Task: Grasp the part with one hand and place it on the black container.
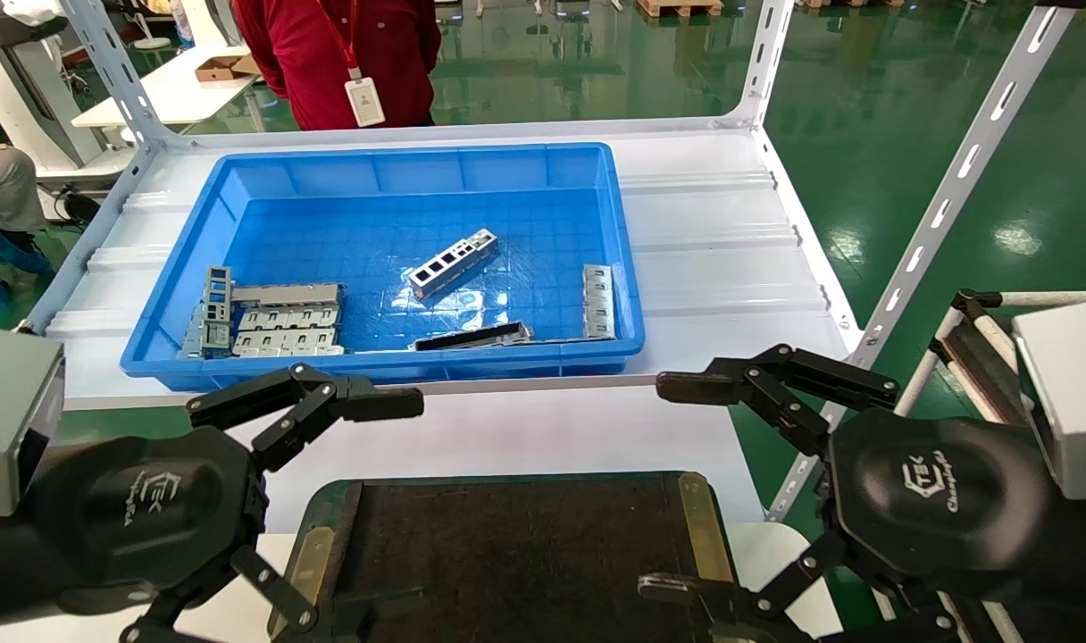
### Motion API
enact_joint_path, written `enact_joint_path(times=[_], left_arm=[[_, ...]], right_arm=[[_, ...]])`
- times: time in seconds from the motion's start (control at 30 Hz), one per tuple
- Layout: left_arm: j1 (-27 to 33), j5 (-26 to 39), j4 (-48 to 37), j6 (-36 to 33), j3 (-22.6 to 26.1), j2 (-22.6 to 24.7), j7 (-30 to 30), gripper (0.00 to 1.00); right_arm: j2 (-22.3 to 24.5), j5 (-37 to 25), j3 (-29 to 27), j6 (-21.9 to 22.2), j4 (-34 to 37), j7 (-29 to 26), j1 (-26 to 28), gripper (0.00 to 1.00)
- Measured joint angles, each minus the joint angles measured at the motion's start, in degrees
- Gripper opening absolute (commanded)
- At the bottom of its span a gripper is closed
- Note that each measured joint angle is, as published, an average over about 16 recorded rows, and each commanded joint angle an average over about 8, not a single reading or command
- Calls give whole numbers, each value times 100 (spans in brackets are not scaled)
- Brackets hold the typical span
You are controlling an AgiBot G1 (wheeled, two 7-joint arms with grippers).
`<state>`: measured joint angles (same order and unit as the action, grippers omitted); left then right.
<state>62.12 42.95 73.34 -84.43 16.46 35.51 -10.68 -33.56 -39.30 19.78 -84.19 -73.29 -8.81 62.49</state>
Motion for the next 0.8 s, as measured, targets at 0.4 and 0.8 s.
enact_joint_path(times=[0.4,0.8], left_arm=[[197,569,-129,584,153,268,30,100],[779,1496,-884,1577,462,968,52,100]], right_arm=[[0,1,2,-1,2,1,2,100],[0,2,3,-1,2,2,2,100]])
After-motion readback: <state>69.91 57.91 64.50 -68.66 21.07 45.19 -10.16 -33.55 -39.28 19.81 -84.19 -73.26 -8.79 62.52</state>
